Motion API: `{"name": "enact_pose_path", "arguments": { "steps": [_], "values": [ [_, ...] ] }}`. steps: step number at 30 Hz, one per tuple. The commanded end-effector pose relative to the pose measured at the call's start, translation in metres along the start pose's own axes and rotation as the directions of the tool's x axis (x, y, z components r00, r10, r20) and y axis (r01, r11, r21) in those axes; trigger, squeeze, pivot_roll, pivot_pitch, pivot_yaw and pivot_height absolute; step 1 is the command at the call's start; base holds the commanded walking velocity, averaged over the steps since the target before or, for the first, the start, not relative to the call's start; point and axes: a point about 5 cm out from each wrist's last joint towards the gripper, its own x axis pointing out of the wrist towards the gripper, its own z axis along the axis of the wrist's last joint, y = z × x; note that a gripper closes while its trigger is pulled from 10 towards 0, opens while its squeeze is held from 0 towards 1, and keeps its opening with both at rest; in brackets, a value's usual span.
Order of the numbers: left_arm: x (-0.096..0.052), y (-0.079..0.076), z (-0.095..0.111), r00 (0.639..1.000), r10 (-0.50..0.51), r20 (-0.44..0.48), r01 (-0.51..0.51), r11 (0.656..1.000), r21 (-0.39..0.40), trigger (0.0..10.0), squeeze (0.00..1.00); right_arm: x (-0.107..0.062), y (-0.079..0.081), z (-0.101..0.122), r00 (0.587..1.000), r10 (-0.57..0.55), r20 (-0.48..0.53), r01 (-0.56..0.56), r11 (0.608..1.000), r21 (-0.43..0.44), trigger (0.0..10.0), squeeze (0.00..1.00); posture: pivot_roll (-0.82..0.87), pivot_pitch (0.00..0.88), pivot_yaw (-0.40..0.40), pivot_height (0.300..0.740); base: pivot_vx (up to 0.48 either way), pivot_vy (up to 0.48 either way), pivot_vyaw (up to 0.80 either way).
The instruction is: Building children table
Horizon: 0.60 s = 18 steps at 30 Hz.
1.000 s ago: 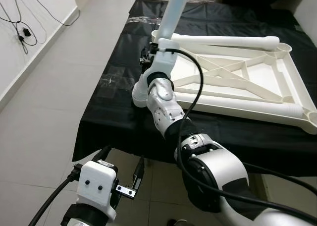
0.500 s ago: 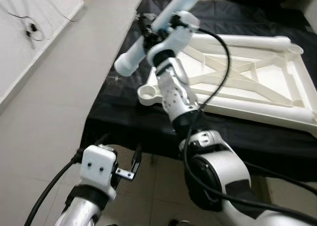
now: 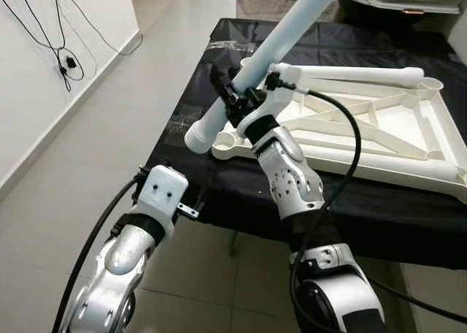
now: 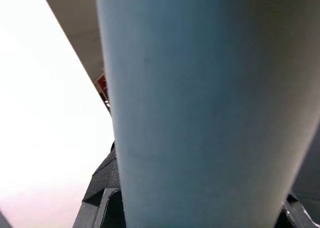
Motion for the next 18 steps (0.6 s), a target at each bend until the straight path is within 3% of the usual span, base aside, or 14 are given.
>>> {"name": "enact_pose_path", "arguments": {
  "steps": [1, 6, 18],
  "values": [
    [0.006, 0.003, -0.007, 0.999, -0.012, -0.047, 0.013, 1.0, 0.028, 10.0, 0.0, -0.003, 0.012, -0.007, 0.999, 0.041, -0.015, -0.041, 0.999, 0.028, 10.0, 0.0, 0.06, 0.077, -0.003, 0.74, 0.0, 0.0, 0.0],
    [0.021, 0.008, -0.003, 0.999, -0.005, -0.042, 0.008, 0.998, 0.07, 10.0, 0.0, -0.013, 0.016, -0.009, 0.995, 0.08, -0.052, -0.08, 0.997, 0.011, 10.0, 0.0, 0.06, 0.079, -0.001, 0.74, 0.0, 0.0, 0.0],
    [0.034, 0.01, 0.0, 0.999, -0.035, -0.022, 0.036, 0.997, 0.071, 10.0, 0.0, -0.026, 0.025, -0.017, 0.986, 0.125, -0.108, -0.125, 0.992, 0.008, 10.0, 0.0, 0.05, 0.085, 0.002, 0.74, 0.0, 0.0, 0.0]
  ]
}}
